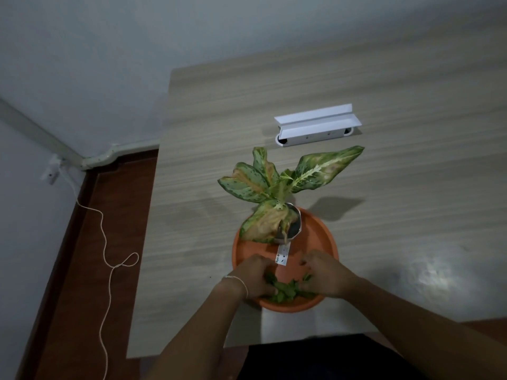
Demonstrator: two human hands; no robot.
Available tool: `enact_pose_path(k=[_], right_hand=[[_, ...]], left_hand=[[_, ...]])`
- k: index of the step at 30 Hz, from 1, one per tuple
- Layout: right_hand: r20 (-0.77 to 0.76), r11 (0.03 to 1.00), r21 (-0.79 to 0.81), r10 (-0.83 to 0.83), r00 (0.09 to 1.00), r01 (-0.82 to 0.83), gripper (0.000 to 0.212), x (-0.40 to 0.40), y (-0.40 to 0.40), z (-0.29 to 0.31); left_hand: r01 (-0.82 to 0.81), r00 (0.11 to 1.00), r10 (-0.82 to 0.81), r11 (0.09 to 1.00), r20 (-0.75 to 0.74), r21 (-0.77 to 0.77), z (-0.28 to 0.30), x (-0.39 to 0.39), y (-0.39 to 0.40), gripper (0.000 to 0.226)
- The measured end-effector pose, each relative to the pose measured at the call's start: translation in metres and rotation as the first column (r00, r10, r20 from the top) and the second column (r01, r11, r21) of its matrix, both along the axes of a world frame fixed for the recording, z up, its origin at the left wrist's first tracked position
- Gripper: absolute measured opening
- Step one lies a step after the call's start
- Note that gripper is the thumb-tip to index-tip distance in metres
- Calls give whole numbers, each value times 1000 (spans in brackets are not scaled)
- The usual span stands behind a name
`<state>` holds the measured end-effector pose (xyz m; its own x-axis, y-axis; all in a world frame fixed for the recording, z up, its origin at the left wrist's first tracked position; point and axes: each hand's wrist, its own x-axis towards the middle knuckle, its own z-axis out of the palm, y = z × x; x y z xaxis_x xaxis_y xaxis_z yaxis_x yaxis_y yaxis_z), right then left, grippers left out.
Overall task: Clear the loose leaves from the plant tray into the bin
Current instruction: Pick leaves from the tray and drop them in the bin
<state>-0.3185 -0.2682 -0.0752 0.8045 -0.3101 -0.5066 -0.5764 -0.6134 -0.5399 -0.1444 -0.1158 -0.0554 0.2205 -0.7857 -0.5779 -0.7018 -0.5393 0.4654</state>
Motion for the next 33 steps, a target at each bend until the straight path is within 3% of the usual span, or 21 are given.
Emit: enact_pose_path(k=[3, 7, 18, 22, 26, 33], right_hand=[[-39, 989, -96, 106, 994, -109, 61, 2, 10, -1], [-52, 967, -171, 181, 982, -187, 39, 4, 17, -4], [-37, 981, -152, 117, 993, -121, 36, -2, 25, -7], [36, 994, -105, -31, 999, 34, 33, 0, 22, -1], [75, 970, 27, -242, 967, 240, 21, 0, 15, 4], [-25, 764, 315, -586, 810, 562, 17, -1, 6, 8]], left_hand=[[126, 987, -130, 991, 92, 49, -5, -7, 1, 51], [136, 980, -142, 989, 138, 49, -8, -11, 2, 31], [153, 972, -148, 988, 182, -12, -17, -23, 13, 34], [-45, 995, 53, 994, 82, -98, -17, -19, 14, 31], [-301, 953, 301, 942, -21, -152, -15, -14, 17, 27], [-547, 837, 524, 810, -158, -210, -8, -10, 24, 21]])
